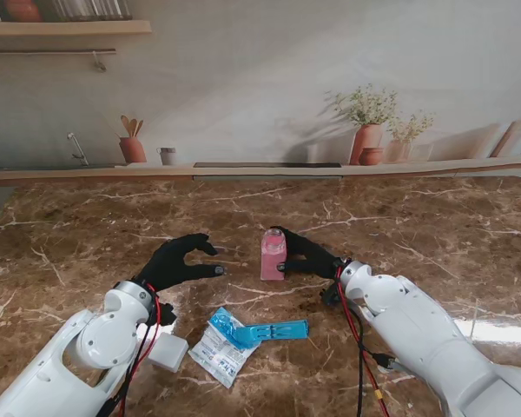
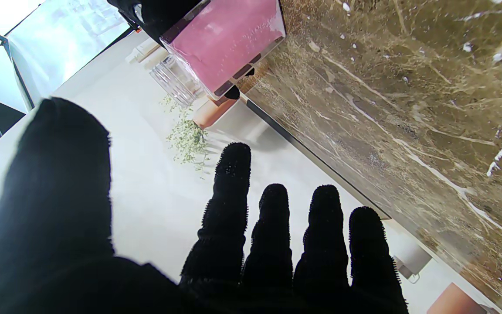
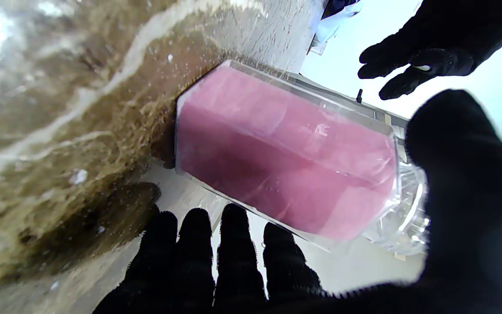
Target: Fill the seasoning bottle
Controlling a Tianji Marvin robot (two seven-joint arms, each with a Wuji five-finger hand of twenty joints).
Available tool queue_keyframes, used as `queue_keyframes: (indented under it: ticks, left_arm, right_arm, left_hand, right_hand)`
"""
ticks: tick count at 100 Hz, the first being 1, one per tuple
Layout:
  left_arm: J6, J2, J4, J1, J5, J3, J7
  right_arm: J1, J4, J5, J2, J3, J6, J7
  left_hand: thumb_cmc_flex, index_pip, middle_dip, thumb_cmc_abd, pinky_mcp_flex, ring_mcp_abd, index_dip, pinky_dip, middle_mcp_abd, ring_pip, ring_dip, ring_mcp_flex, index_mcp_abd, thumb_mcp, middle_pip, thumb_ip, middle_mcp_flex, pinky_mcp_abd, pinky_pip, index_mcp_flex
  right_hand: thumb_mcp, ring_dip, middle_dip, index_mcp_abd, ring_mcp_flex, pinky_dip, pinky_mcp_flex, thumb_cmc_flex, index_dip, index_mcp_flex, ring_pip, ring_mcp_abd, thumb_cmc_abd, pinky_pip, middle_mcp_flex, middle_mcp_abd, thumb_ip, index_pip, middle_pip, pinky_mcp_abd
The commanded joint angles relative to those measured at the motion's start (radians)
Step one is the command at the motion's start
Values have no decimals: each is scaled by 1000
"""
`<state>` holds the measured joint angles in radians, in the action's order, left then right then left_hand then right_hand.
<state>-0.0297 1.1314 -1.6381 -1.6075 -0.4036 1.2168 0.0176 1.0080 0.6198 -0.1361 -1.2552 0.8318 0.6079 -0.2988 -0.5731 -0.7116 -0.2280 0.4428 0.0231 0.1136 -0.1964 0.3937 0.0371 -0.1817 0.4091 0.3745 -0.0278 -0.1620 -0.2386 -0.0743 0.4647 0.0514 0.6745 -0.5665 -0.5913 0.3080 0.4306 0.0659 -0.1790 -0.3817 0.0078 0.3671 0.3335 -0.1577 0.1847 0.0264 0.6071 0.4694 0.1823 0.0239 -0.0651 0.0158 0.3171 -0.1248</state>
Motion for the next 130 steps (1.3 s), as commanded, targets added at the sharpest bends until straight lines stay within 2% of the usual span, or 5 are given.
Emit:
queue_keyframes:
  ticks: [1, 17, 32, 95, 130]
  left_arm:
    - [6, -2, -6, -10, -5, 3, 2]
    - [9, -3, -11, -16, -11, 10, 2]
    - [15, -5, -15, -20, -16, 15, -3]
    - [24, -5, -12, -21, -25, 17, -4]
    - [31, -7, -13, -21, -31, 18, -8]
  right_arm:
    - [-2, -29, -9, -24, -8, 6, -30]
    - [-25, -91, -37, -54, -13, 34, -67]
    - [-48, -148, -47, -78, -13, 57, -108]
    - [-96, -333, -1, -175, 66, 124, -185]
    - [-79, -321, 32, -183, 56, 149, -31]
  left_hand:
    - [-19, 448, 11, -18, 11, -49, -11, -1, -15, 25, -10, -43, 2, 24, 7, 30, -22, -55, -32, -10]
    - [-20, 447, 11, -16, 11, -48, -12, 4, -12, 25, -9, -44, 3, 24, 7, 30, -20, -57, -29, -12]
    - [-21, 446, 11, -15, 11, -48, -14, 7, -13, 24, -9, -44, 3, 22, 8, 29, -21, -58, -28, -16]
    - [-24, 441, 10, -19, 11, -51, -17, 10, -15, 24, -9, -41, 5, 8, 6, 30, -17, -63, -27, -21]
    - [-25, 441, 9, -21, 10, -49, -17, 10, -11, 23, -9, -41, 3, -3, 6, 30, -17, -64, -27, -22]
  right_hand:
    - [27, 14, 21, -51, 44, -29, 16, 13, 19, 12, 7, 6, 1, -5, -30, 1, -37, 1, -37, 75]
    - [39, -8, 3, -116, 71, -58, 3, 41, 108, 17, -20, 3, 5, -23, -37, 11, -38, -10, -120, 75]
    - [53, -18, -3, -188, 78, -84, -5, 78, 298, 37, -60, 0, 13, -38, -39, 12, -42, -61, -162, 72]
    - [60, -34, -2, -338, 103, -131, -36, 182, 461, -206, -162, -2, 56, -38, -42, 10, -45, -260, -177, 75]
    - [34, -12, 10, -437, 74, -185, 5, 241, 675, -420, -80, 7, 94, 13, 3, -14, -49, -590, -40, 92]
